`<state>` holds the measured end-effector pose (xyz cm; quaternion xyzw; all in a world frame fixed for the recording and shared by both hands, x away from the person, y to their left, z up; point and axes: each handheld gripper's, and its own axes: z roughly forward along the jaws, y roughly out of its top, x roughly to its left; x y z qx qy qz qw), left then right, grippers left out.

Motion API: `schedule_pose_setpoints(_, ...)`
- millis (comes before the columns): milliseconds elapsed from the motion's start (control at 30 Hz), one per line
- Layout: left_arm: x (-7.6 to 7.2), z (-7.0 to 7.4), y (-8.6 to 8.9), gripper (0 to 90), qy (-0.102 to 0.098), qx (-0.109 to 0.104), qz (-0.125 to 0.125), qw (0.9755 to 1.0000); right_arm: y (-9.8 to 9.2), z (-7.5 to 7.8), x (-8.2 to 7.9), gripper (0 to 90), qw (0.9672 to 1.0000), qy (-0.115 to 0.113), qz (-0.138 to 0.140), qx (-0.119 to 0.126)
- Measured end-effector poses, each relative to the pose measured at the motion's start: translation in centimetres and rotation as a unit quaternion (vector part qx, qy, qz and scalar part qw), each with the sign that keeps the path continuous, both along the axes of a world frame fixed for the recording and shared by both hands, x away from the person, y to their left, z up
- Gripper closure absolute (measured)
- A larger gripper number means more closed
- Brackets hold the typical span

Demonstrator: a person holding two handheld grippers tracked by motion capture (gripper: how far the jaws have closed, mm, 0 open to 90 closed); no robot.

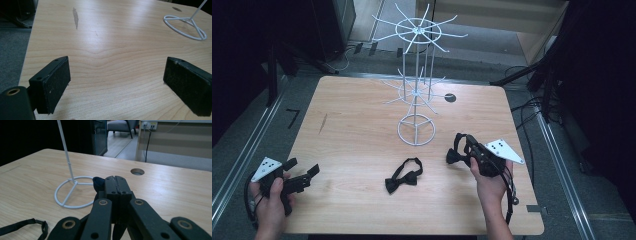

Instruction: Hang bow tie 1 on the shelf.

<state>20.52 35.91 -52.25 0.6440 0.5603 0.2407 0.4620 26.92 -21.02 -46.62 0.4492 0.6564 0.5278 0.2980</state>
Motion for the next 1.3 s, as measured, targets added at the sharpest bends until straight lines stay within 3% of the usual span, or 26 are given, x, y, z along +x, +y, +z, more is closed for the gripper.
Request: schedule_pose_setpoints(1300,0.0,0.0,0.0,7.7,0.000,-0.001,-0.003,1.0000,3.6,5.0,-0.5,90.0,0.9972,-0.055,0.048,0.016)
